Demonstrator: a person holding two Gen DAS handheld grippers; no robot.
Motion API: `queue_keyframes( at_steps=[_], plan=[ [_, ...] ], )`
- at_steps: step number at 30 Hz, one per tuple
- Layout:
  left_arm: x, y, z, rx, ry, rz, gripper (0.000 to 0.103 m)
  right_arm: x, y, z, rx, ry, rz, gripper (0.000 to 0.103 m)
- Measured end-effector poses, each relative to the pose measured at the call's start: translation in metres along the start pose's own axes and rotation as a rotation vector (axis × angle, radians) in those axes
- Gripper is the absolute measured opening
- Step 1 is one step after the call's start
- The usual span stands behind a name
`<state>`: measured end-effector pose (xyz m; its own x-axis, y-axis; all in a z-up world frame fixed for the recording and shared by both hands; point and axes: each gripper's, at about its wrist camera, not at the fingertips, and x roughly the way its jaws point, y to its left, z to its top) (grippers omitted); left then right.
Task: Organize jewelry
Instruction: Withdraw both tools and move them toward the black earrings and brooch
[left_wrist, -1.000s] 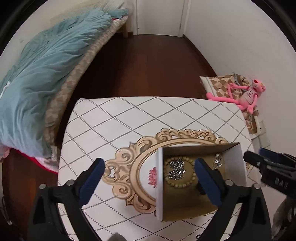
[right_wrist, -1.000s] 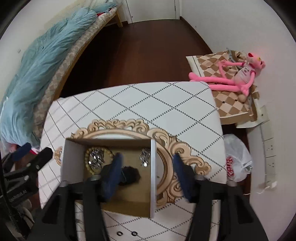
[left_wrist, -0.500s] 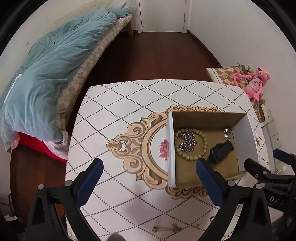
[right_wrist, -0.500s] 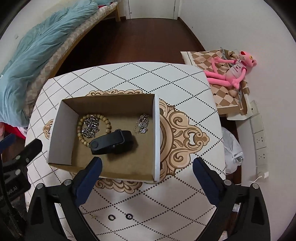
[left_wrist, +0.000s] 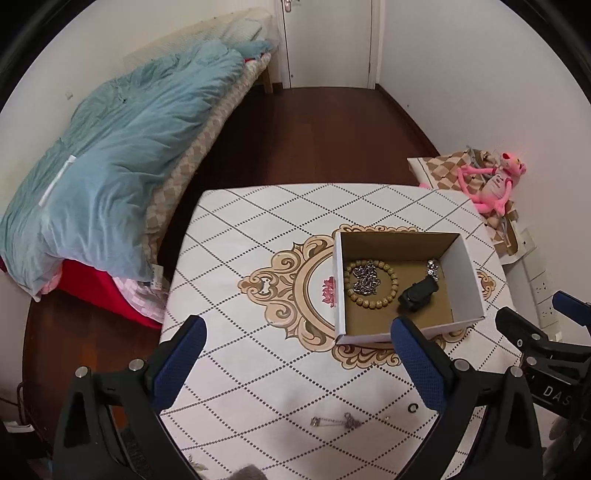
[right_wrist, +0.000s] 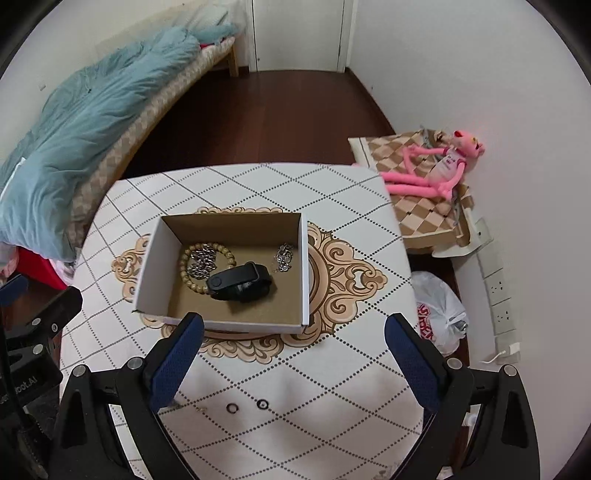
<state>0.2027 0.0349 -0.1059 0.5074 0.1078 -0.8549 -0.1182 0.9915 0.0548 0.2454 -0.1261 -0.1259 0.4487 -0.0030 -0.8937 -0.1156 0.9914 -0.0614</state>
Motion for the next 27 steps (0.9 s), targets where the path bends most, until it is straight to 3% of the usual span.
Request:
queue_keyframes(
  at_steps=[15, 22, 23, 24, 26, 27],
  plan=[
    [-0.056, 0.015, -0.019, -0.023, -0.065, -0.037, 0.102, -0.075, 0.008, -0.024, -0.001, -0.106, 0.033, 0.099],
    [-0.020, 0.022, -0.061, -0.032, 0.004, 0.003, 0.102, -0.028, 0.004, -0.068, 0.045, -0.001, 0.064, 0.099],
    [-0.008, 0.024, -0.069, -0.033, 0.027, 0.016, 0.102, -0.011, 0.002, -0.079, 0.063, 0.026, 0.077, 0.092],
    [-0.001, 0.026, -0.076, -0.034, 0.046, 0.021, 0.102, 0.000, 0.001, -0.086, 0.073, 0.042, 0.080, 0.076],
    [0.023, 0.031, -0.092, -0.040, 0.094, 0.045, 0.102, 0.029, -0.001, -0.104, 0.099, 0.090, 0.102, 0.056],
    [0.032, 0.034, -0.097, -0.041, 0.112, 0.057, 0.102, 0.041, -0.002, -0.110, 0.108, 0.105, 0.105, 0.054]
  ],
)
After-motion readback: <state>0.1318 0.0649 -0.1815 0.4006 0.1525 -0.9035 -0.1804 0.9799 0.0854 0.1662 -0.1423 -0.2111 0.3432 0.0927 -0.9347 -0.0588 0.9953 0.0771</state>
